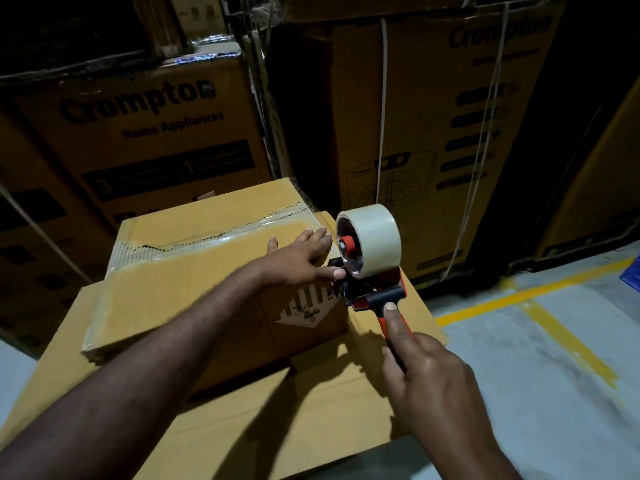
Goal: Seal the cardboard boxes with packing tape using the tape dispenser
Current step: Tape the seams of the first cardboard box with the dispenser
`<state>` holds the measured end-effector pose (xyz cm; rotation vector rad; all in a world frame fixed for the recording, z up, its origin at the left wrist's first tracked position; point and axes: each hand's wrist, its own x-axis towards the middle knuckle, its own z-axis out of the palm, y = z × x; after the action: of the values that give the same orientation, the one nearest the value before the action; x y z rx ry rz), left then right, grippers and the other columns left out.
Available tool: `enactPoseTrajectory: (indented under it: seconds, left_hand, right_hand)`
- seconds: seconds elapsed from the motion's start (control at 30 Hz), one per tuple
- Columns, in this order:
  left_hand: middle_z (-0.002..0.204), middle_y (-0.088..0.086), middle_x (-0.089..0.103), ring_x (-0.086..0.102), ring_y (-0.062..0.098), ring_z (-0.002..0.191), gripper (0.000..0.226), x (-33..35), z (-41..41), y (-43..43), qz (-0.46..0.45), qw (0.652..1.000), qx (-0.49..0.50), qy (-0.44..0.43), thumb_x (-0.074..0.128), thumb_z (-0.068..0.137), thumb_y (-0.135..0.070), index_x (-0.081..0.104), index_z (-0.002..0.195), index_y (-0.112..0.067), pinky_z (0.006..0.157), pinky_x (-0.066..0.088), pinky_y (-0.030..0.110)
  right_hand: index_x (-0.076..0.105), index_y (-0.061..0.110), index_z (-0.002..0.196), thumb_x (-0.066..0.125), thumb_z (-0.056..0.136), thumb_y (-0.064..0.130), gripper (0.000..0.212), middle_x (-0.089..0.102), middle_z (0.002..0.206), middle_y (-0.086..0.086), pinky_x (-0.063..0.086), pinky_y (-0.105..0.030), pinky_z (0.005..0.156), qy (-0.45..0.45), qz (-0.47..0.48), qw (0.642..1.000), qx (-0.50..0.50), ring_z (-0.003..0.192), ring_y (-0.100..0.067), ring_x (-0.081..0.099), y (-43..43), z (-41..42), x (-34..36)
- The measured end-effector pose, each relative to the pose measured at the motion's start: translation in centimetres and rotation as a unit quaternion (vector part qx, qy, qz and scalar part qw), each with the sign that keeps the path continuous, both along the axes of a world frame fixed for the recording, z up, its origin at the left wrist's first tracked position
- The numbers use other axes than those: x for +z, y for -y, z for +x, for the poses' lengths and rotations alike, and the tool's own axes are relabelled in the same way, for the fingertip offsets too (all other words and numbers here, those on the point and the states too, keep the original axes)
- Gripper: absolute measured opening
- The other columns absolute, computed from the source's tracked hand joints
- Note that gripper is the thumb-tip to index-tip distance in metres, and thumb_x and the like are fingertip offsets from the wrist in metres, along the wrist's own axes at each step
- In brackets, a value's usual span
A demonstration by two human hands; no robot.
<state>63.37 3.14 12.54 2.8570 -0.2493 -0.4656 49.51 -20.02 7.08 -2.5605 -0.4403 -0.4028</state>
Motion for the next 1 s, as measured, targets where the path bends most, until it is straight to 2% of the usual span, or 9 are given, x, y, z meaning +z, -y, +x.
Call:
enactPoseTrajectory:
  seconds: [0.13,0.27,0.43,0.5,0.6,0.73,0.83,0.93,1.0]
  left_hand:
    - [0.168,-0.005,-0.007,-0.007,0.016,0.155,0.079,0.1,-0.6,0.7,0.005,1.0,0.006,0.017,0.055,0.098,-0.05,0.01,0.161,-0.032,0.116,-0.014,0.067]
    - [0.169,-0.009,-0.008,-0.006,0.014,0.155,0.098,-1.1,-1.0,0.5,0.061,0.996,-0.015,0.071,0.071,0.088,-0.046,0.008,0.161,-0.029,0.114,-0.008,0.074]
    - [0.168,-0.01,-0.009,-0.007,0.012,0.154,0.095,-0.9,-0.4,-0.6,0.026,0.998,-0.018,0.063,0.067,0.09,-0.051,0.007,0.161,-0.032,0.116,-0.009,0.07]
    - [0.168,-0.01,-0.006,-0.004,0.013,0.155,0.084,-0.7,-0.4,-0.9,0.0,0.998,-0.01,0.061,0.052,0.093,-0.059,0.009,0.161,-0.035,0.117,-0.012,0.067]
    - [0.168,-0.012,0.008,0.005,0.012,0.155,0.075,-0.6,-0.5,-1.3,-0.066,0.994,0.033,0.084,0.027,0.087,-0.058,0.02,0.159,-0.036,0.119,-0.008,0.064]
    - [0.158,-0.011,0.039,0.035,0.015,0.145,0.07,-1.1,-0.8,0.6,0.028,0.973,0.084,0.212,0.045,0.091,-0.073,0.043,0.149,-0.032,0.116,0.011,0.07]
    - [0.142,-0.008,0.055,0.049,0.015,0.131,0.058,-1.1,-1.4,2.5,0.068,0.955,0.107,0.267,0.049,0.092,-0.068,0.055,0.132,-0.027,0.116,0.009,0.072]
    - [0.134,-0.007,0.056,0.049,0.015,0.129,0.046,-1.9,-1.6,2.8,0.076,0.945,0.135,0.286,0.047,0.093,-0.063,0.054,0.119,-0.027,0.114,0.006,0.075]
    - [0.131,-0.007,0.055,0.048,0.014,0.128,0.041,-2.4,-1.6,2.6,0.066,0.943,0.145,0.293,0.045,0.092,-0.061,0.052,0.113,-0.026,0.113,0.008,0.076]
  right_hand:
    - [0.053,0.021,0.141,0.084,0.068,0.027,0.079,0.064,0.074,0.0,0.027,-0.018,0.048,0.022,-0.06,0.998,0.0,0.049,-0.013,0.055,0.5,-0.4,0.1]
    - [0.041,0.031,0.146,0.085,0.068,0.027,0.09,0.063,0.073,0.005,0.035,-0.023,0.042,-0.026,-0.025,0.999,0.021,0.05,-0.013,0.055,0.1,-1.4,-1.3]
    - [0.044,0.03,0.145,0.083,0.073,0.021,0.083,0.064,0.077,0.008,0.039,-0.02,0.048,-0.022,0.035,0.998,0.041,0.058,-0.012,0.059,0.1,-1.4,-1.8]
    - [0.047,0.03,0.145,0.082,0.075,0.021,0.079,0.065,0.076,0.008,0.039,-0.019,0.049,-0.023,0.041,0.999,0.025,0.059,-0.011,0.058,0.3,-1.2,-1.6]
    - [0.049,0.032,0.143,0.079,0.08,0.02,0.071,0.067,0.08,0.011,0.038,-0.012,0.056,-0.035,0.082,0.996,0.002,0.065,-0.004,0.054,1.0,-0.9,-0.8]
    - [0.045,0.042,0.14,0.071,0.087,0.03,0.061,0.07,0.087,0.011,0.046,-0.012,0.064,-0.093,0.144,0.984,-0.055,0.073,-0.004,0.059,2.2,-0.2,1.0]
    - [0.048,0.041,0.139,0.071,0.087,0.033,0.057,0.074,0.09,0.004,0.044,-0.007,0.054,-0.115,0.195,0.969,-0.1,0.069,-0.002,0.061,3.0,1.2,1.8]
    - [0.052,0.041,0.138,0.07,0.087,0.032,0.055,0.071,0.087,0.007,0.058,-0.029,0.061,-0.134,0.26,0.95,-0.104,0.067,-0.011,0.067,3.1,2.2,2.1]
    - [0.053,0.041,0.137,0.071,0.087,0.031,0.054,0.069,0.088,0.011,0.061,-0.037,0.062,-0.139,0.294,0.941,-0.097,0.069,-0.012,0.068,2.9,2.6,2.1]
